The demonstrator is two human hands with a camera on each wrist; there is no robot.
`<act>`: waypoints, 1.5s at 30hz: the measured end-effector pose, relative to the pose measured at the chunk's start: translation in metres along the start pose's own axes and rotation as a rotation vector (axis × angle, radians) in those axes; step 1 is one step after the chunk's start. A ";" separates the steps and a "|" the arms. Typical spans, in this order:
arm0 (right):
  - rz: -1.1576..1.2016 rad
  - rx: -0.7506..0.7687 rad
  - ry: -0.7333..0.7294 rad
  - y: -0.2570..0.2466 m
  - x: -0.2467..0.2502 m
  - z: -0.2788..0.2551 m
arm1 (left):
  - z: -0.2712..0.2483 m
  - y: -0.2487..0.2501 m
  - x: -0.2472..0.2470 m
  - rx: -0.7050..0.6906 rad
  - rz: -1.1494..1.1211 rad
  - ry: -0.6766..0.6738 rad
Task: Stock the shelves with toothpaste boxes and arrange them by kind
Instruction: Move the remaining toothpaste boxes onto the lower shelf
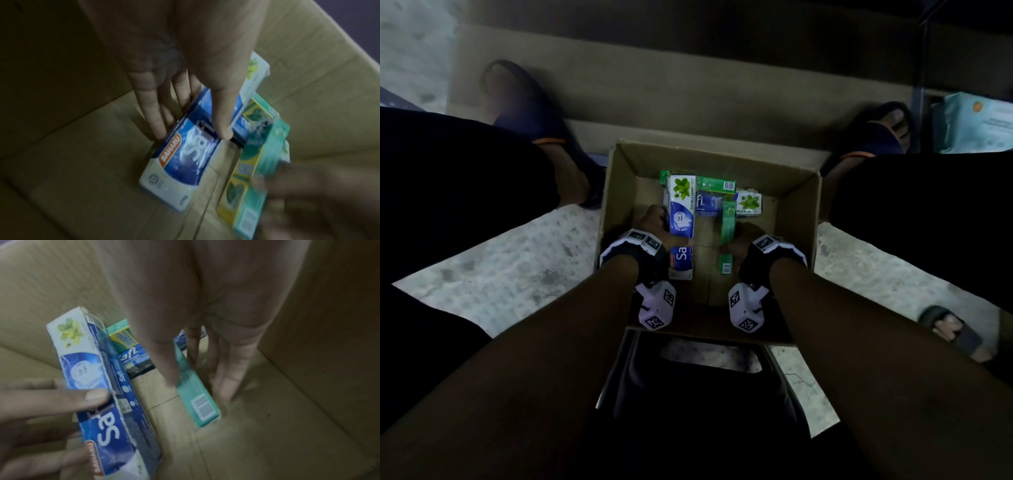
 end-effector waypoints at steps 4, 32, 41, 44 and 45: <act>0.153 -0.006 0.022 -0.009 0.009 -0.005 | -0.005 0.006 -0.002 -0.040 0.065 0.143; 0.446 -0.007 0.103 -0.016 0.031 -0.035 | -0.027 0.016 0.014 -0.209 -0.240 0.162; 0.486 0.080 0.216 -0.031 0.054 -0.084 | -0.060 0.041 0.042 -0.346 -0.188 0.250; 0.538 0.119 0.221 -0.039 0.059 -0.103 | -0.075 0.050 0.049 -0.375 -0.163 0.283; 0.553 0.129 0.215 -0.041 0.060 -0.109 | -0.081 0.053 0.051 -0.387 -0.159 0.298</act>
Point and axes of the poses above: each hand's wrist, its own z-axis towards the middle knuckle, its own x-axis out of the back of the hand, y = z × x, the point moved 6 cm from there along z, towards the middle knuckle, and after that the axes turned 3 degrees about -x, right-handed, at the moved point
